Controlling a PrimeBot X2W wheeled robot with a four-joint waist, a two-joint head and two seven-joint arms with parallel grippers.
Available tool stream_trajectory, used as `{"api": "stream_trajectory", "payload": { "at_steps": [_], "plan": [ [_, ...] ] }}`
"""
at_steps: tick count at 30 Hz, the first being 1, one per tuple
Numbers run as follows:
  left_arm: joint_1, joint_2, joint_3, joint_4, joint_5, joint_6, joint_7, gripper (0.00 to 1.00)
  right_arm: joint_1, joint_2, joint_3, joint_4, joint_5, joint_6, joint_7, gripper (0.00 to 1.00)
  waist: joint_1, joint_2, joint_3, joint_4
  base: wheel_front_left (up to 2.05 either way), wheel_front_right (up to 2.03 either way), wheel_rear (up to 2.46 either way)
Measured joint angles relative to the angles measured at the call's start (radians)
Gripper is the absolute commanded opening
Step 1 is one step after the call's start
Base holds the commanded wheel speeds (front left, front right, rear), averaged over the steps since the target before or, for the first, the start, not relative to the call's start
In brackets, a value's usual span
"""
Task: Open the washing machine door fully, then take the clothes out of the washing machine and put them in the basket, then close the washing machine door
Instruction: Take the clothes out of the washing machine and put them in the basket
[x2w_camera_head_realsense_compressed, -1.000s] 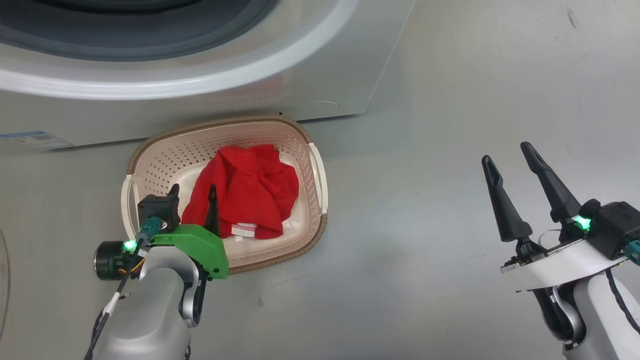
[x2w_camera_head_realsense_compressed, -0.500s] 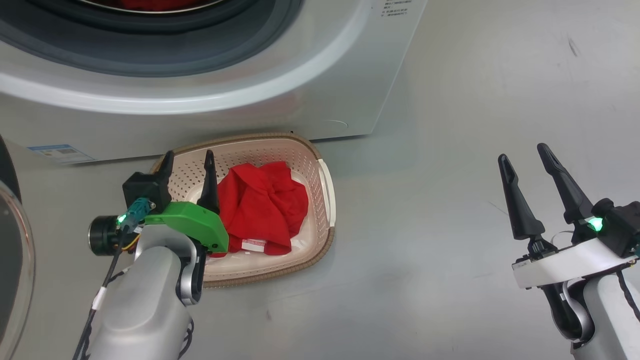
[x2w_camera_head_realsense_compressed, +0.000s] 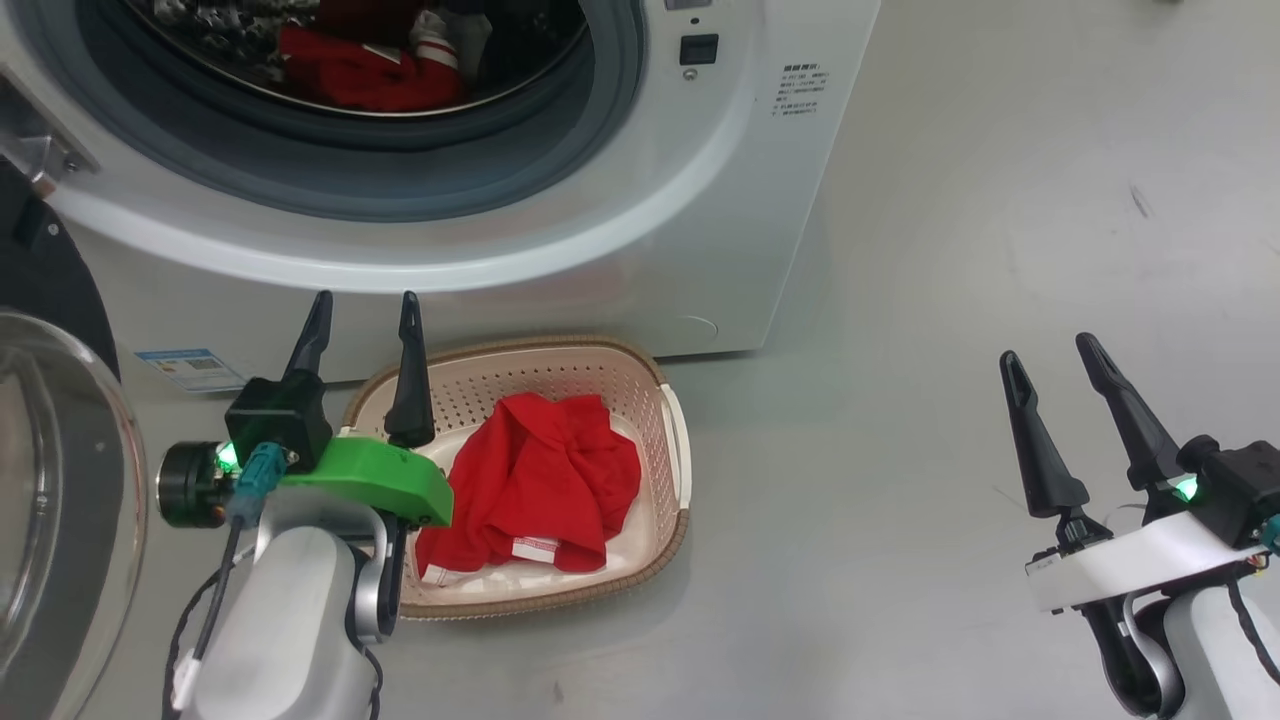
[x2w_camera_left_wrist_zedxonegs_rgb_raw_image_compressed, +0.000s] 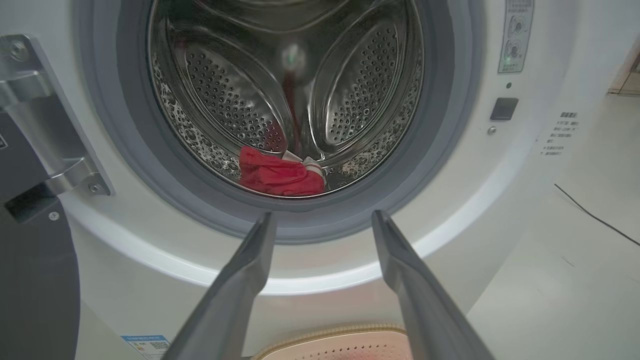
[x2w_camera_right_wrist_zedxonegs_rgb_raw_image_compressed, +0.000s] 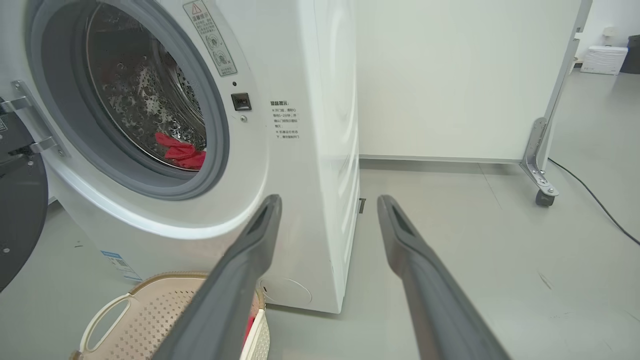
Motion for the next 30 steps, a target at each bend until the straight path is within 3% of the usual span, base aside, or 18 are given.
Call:
{"api": "stream_trajectory", "payload": {
  "at_steps": [16, 30],
  "plan": [
    [0.229, 0.003, 0.018, -0.158, 0.071, 0.0, 0.0, 1.0, 0.102, 0.055, -0.016, 0.002, -0.034, -0.028, 0.0, 1.0, 0.0, 0.0, -0.157, 0.035, 0.0, 0.0, 0.0],
    [0.389, 0.009, 0.013, -0.192, 0.085, 0.0, 0.0, 1.0, 0.183, 0.094, 0.002, 0.004, -0.053, -0.048, 0.0, 1.0, 0.0, 0.0, -0.258, 0.047, 0.0, 0.0, 0.0]
  ]
}}
